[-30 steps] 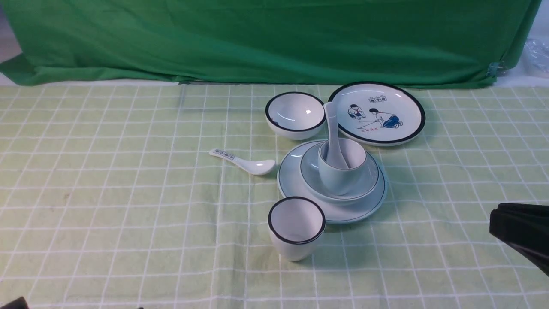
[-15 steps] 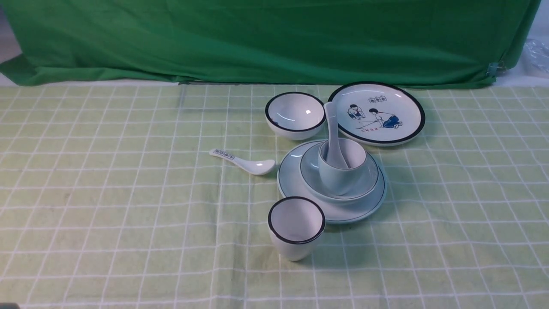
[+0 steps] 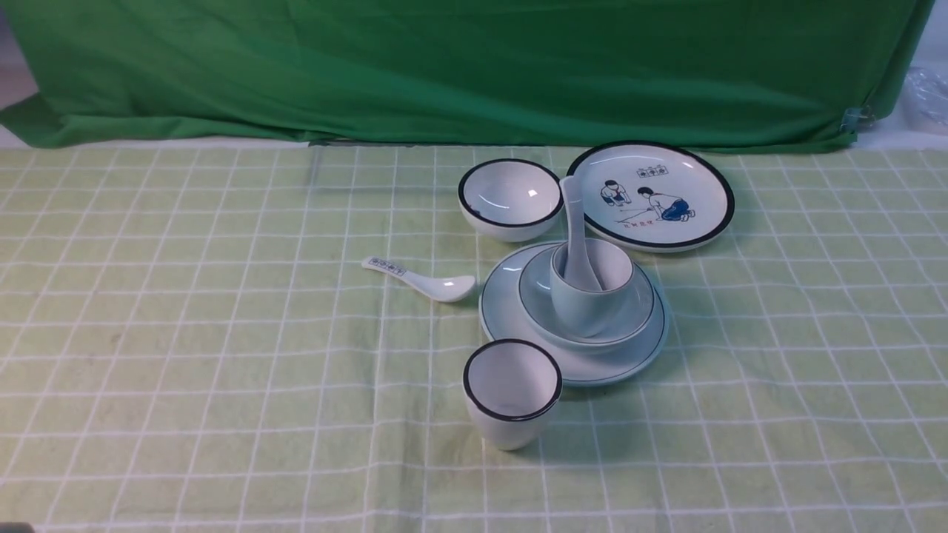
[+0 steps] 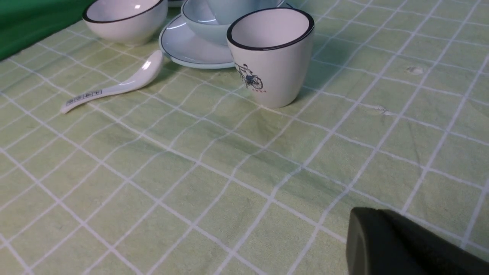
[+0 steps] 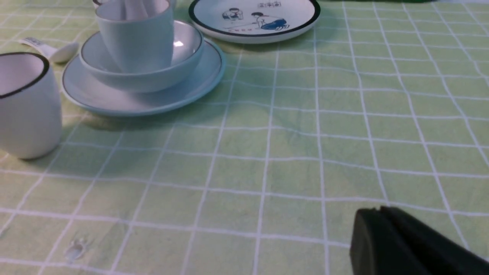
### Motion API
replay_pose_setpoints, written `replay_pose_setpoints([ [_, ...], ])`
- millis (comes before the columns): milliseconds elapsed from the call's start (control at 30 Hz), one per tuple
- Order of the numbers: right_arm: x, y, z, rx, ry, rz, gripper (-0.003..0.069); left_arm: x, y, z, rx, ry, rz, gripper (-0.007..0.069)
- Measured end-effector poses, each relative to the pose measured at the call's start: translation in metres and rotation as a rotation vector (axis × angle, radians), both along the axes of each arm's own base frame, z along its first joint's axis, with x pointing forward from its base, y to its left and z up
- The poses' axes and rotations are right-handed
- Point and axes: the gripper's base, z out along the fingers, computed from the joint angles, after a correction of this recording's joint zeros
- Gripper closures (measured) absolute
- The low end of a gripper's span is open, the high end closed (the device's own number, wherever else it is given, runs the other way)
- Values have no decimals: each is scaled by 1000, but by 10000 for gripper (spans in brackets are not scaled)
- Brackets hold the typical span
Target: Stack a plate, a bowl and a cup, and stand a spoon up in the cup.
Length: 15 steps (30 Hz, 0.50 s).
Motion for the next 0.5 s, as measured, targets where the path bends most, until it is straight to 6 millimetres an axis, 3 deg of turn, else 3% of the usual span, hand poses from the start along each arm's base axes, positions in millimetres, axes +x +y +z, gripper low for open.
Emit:
replay_pose_setpoints([
  [500, 0, 0, 0, 4, 1, -1, 575, 0, 0, 0, 0, 0, 0, 623],
])
